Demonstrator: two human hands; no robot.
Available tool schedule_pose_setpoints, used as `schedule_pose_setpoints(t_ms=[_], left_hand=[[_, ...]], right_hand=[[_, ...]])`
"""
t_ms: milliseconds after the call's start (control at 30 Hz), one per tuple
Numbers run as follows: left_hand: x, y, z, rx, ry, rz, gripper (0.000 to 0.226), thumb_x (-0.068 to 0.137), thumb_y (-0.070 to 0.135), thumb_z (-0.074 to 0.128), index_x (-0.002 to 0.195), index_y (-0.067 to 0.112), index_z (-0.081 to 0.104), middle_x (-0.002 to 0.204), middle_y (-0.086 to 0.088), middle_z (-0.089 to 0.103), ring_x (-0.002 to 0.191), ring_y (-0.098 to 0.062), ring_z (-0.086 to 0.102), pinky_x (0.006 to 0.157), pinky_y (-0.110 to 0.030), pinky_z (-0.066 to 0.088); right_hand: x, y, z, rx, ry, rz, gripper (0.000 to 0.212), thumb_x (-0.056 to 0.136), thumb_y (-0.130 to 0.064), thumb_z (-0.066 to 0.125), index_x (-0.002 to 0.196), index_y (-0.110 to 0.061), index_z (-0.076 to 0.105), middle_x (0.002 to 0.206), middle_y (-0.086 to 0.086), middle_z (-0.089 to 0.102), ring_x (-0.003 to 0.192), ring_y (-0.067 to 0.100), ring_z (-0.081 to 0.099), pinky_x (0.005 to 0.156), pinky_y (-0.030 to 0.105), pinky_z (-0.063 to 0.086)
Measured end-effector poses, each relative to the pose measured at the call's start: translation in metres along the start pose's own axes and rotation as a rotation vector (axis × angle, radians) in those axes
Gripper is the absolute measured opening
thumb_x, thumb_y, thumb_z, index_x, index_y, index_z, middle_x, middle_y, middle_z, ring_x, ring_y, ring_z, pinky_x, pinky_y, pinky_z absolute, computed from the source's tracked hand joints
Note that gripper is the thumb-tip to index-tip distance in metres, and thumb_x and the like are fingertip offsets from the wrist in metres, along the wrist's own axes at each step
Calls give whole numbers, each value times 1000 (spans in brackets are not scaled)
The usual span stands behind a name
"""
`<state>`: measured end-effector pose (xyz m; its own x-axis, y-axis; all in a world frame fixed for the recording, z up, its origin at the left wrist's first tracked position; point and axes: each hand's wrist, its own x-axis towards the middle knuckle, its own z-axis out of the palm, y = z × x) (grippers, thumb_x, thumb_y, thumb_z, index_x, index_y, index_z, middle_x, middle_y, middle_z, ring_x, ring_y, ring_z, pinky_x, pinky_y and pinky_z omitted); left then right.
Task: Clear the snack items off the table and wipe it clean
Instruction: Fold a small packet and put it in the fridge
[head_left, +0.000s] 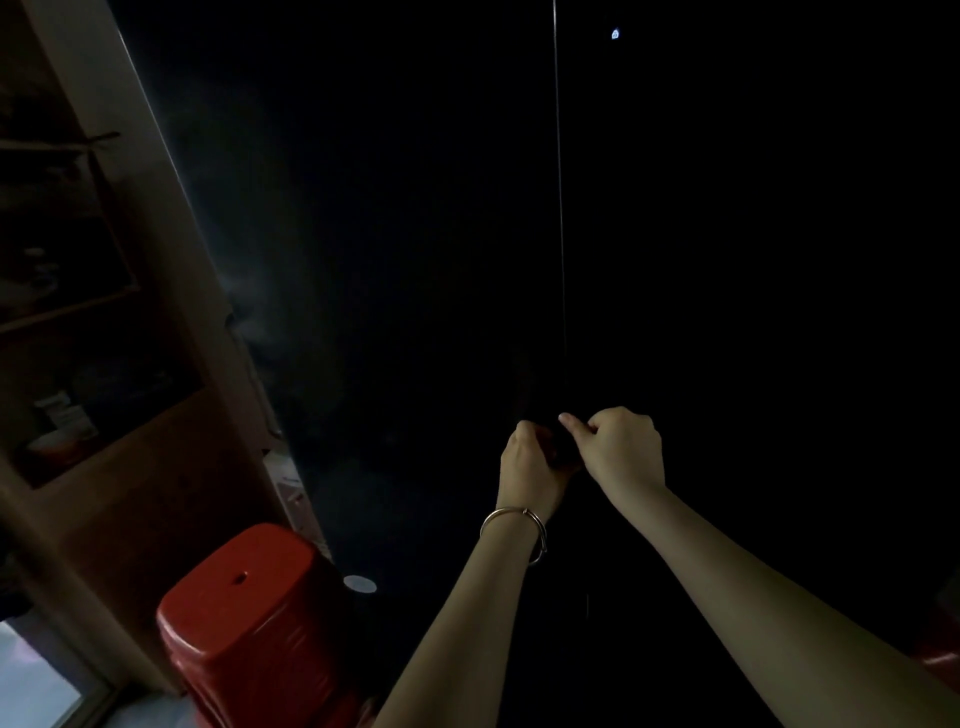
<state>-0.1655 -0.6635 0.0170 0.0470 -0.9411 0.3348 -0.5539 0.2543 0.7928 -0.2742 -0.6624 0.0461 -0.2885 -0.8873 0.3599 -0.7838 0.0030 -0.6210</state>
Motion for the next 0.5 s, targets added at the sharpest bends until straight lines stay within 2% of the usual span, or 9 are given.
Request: schedule_pose_setpoints(t_ms=[100, 267, 500], left_hand=[[4, 1, 1, -13, -35, -14, 50, 73, 30, 77, 110, 12, 50, 107, 1, 55, 94, -13, 56, 81, -22, 49], [4, 4, -1, -10, -54, -15, 52, 73, 31, 78, 110, 11, 48, 106, 0, 53, 95, -13, 55, 80, -22, 48], [-6, 10, -4, -4, -101, -47, 57, 78, 28, 74, 123, 10, 44, 120, -3, 51, 105, -15, 53, 85, -20, 44]], right_hand=[[7, -2, 3, -28, -8, 29, 53, 89, -52, 54, 51, -15, 43, 47, 0, 46, 41, 13, 45, 39, 21, 28], [10, 0, 5, -38, -17, 43, 52, 89, -51, 53, 53, -15, 44, 49, 0, 48, 42, 14, 47, 39, 21, 29], [3, -8, 1, -73, -33, 45, 49, 93, -49, 48, 57, -15, 47, 53, 1, 50, 46, 14, 49, 40, 22, 28]])
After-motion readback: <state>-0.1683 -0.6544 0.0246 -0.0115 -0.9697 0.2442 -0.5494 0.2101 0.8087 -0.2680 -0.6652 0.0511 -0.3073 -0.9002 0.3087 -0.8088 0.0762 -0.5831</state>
